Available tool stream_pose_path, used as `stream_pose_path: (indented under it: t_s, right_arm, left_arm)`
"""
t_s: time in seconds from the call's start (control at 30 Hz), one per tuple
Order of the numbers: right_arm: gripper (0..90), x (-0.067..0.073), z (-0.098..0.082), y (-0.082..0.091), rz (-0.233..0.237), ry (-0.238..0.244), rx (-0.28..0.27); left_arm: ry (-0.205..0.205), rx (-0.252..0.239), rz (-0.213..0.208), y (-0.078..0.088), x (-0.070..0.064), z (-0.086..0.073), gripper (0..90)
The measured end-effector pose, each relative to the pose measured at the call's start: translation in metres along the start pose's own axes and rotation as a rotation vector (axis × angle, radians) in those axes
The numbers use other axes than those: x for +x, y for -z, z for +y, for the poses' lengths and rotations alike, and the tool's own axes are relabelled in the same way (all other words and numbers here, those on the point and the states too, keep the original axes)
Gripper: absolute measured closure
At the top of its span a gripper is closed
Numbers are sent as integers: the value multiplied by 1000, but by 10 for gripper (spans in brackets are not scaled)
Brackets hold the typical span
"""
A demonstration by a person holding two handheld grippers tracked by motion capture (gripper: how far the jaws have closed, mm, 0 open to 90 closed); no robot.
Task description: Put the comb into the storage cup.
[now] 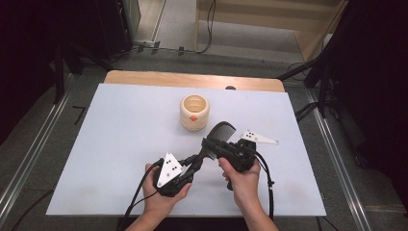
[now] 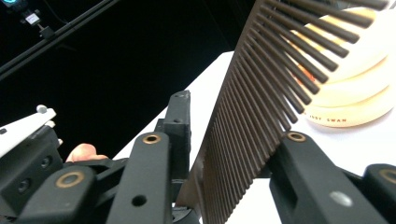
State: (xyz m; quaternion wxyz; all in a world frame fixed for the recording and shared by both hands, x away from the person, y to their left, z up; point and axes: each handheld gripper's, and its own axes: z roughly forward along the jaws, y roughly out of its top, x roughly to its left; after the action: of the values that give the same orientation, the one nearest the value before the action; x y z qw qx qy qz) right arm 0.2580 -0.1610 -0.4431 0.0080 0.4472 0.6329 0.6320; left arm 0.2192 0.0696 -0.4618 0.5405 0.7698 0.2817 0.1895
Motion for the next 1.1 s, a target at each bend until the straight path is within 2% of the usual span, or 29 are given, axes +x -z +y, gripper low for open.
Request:
stream_pose_path:
  t_s: [0.2, 0.23, 0.27, 0.3, 0.33, 0.37, 0.4, 0.43, 0.47, 0.5, 0.53, 0.57, 0.6, 0.63, 0.73, 0.77, 0.8, 0.87, 0.9, 1.03, 1.1]
  right_arm:
    - [756, -3, -2, -1, 13, -16, 11]
    - [784, -5, -3, -1, 34, -38, 5]
    - [784, -5, -3, -1, 34, -38, 5]
    - [818, -8, -4, 0, 76, -69, -3]
    - [818, -8, -4, 0, 76, -69, -3]
    - [822, -9, -4, 0, 108, -81, -6]
    - [823, -9, -4, -1, 103, -80, -4]
    - [825, -9, -5, -1, 110, -58, -5]
    - [825, -9, -5, -1, 110, -58, -5]
    - [826, -7, -4, -1, 111, -39, -8]
    - [826, -7, -4, -1, 111, -39, -8]
    - [826, -4, -4, 0, 108, -20, -18]
    - [826, -3, -3, 1, 104, -7, -21]
    - [826, -3, -3, 1, 104, -7, -21]
    - [826, 1, -2, 3, 79, 51, -30]
    - [826, 4, -2, 4, 59, 95, -44]
    - [826, 4, -2, 4, 59, 95, -44]
    - [826, 6, -1, 5, 32, 139, -50]
    - [826, 8, 0, 5, 22, 172, -49]
    - [826, 9, 1, 5, 14, 207, -49]
    - [826, 10, 1, 5, 5, 230, -45]
  left_arm:
    - [1, -6, -7, -1, 0, -1, 727]
    - [1, -7, -11, -1, 0, -1, 727]
    - [-1, -8, -12, -1, 0, -1, 727]
    - [2, -10, -25, -2, 0, -2, 726]
    - [2, -10, -25, -2, 0, -2, 726]
    - [8, -4, -30, -2, 1, -1, 726]
    - [16, -1, -40, -3, 2, -2, 725]
    - [23, -5, -47, -2, 3, -2, 722]
    - [26, -7, -56, -2, 4, -3, 722]
    - [31, -17, -68, -1, 5, -3, 659]
    - [30, -23, -74, -1, 5, -3, 659]
    - [30, -32, -76, 0, 5, -3, 536]
    - [29, -34, -67, 1, 5, -2, 464]
    - [29, -38, -59, 2, 5, -2, 464]
    - [37, -43, -50, 5, 7, -1, 289]
    - [44, -46, -56, 7, 9, -1, 209]
    - [48, -42, -60, 8, 10, 0, 209]
    - [68, -35, -68, 11, 16, -1, 125]
    - [77, -34, -57, 13, 18, -2, 57]
    - [103, -36, -20, 23, 30, -9, 1]
    - [123, -47, -18, 29, 37, -12, 0]
